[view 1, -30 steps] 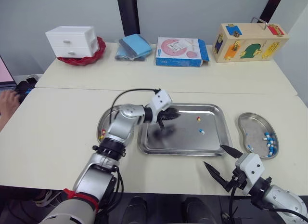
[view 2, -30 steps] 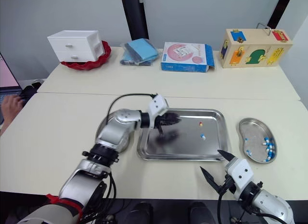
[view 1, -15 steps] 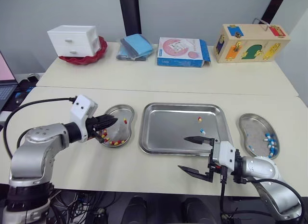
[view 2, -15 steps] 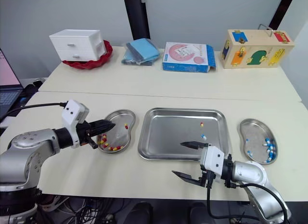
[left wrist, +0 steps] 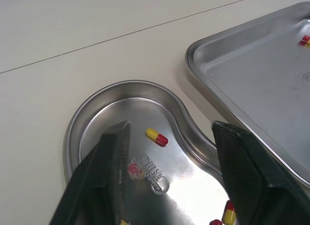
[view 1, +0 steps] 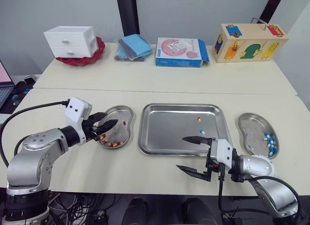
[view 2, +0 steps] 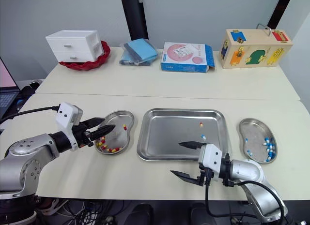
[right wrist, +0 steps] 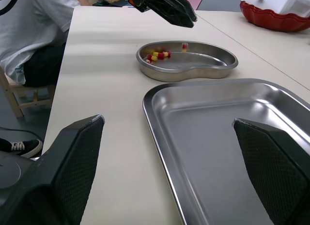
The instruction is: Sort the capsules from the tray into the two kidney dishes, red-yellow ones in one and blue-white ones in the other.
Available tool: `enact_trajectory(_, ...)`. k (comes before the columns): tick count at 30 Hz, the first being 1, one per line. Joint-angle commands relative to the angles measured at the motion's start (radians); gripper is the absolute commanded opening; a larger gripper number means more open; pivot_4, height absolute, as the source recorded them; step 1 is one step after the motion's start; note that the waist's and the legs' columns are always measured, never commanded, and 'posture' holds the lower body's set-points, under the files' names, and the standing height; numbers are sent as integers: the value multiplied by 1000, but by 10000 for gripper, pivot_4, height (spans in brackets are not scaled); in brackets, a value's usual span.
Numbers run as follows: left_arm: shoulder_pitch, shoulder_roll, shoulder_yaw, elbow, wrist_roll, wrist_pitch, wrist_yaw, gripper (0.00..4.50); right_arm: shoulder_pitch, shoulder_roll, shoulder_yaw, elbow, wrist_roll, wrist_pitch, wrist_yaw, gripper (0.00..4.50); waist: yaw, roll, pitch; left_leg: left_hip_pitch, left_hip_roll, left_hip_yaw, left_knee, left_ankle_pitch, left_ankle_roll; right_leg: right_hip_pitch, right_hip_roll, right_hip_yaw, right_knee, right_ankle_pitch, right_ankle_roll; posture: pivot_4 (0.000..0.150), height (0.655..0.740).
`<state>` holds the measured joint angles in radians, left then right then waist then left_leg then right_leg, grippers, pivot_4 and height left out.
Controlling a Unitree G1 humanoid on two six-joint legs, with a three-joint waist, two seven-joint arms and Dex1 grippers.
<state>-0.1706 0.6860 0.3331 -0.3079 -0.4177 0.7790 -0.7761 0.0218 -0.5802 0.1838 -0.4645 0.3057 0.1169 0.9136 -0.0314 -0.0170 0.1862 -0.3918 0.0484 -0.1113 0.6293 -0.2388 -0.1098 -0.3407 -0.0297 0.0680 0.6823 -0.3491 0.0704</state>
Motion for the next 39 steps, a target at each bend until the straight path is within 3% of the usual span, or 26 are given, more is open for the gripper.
enact_trajectory(1, 11, 28, 31, -9, -26, -31, -10, 39348, 8, 0, -15, -34, 16, -4, -8, 45000, 0, 0, 0, 0, 0, 0, 0, 0, 0, 0, 0, 0, 0, 0, 0, 1500, 7400)
enact_trajectory(3, 26, 32, 41, -5, -36, -45, -14, 44839, 11, 0, -16, -32, 13, -8, -11, 45000, 0, 0, 0, 0, 0, 0, 0, 0, 0, 0, 0, 0, 0, 0, 0, 1500, 7400)
enact_trajectory(8, 99, 50, 78, -17, -43, -123, -47, 44839, 19, 3, -32, -43, 3, 3, -46, 45000, -1, 0, 0, 0, 0, 0, 0, 0, 0, 0, 0, 0, 0, 0, 0, 1500, 7400)
enact_trajectory(10, 193, 94, 147, -21, -63, -167, -136, 44839, 48, -4, -82, -71, 18, 26, -83, 45000, -3, 0, 0, 0, 0, 1, -1, 0, 0, -1, 0, 1, 0, 0, 0, 1500, 7400)
enact_trajectory(15, 429, 126, 271, -8, -63, -267, -252, 44839, 218, -71, -303, -136, 77, 75, -105, 45000, 2, 0, 0, -2, 0, 3, -2, 0, 0, -3, -1, 2, -1, 0, 0, 1500, 7400)
enact_trajectory(20, 566, 68, 282, -8, -44, -338, -237, 44839, 396, -128, -561, -129, 143, 99, -68, 45000, 8, -1, 0, 0, 0, 3, -1, 0, 0, -1, -1, 2, -1, 0, 0, 1500, 7400)
enact_trajectory(28, 663, -22, 297, -21, -71, -372, -199, 44839, 563, -192, -890, 134, 150, 23, 97, 45000, 1, -3, -1, 7, 0, 5, -2, -1, 0, 5, -1, 4, -2, -1, -1, 1500, 7400)
enact_trajectory(33, 721, -20, 309, -27, -68, -393, -200, 44839, 588, -237, -948, 270, 120, -26, 163, 45000, 0, -3, -1, 8, 0, 6, -2, -1, 0, 5, -1, 5, -2, -1, -1, 1500, 7400)
enact_trajectory(39, 736, -24, 293, -70, -72, -390, -172, 44839, 559, -247, -918, 284, 102, -23, 174, 45000, 0, -3, -1, 8, 0, 6, -2, -1, 0, 5, -1, 5, -2, -2, -2, 1500, 7400)
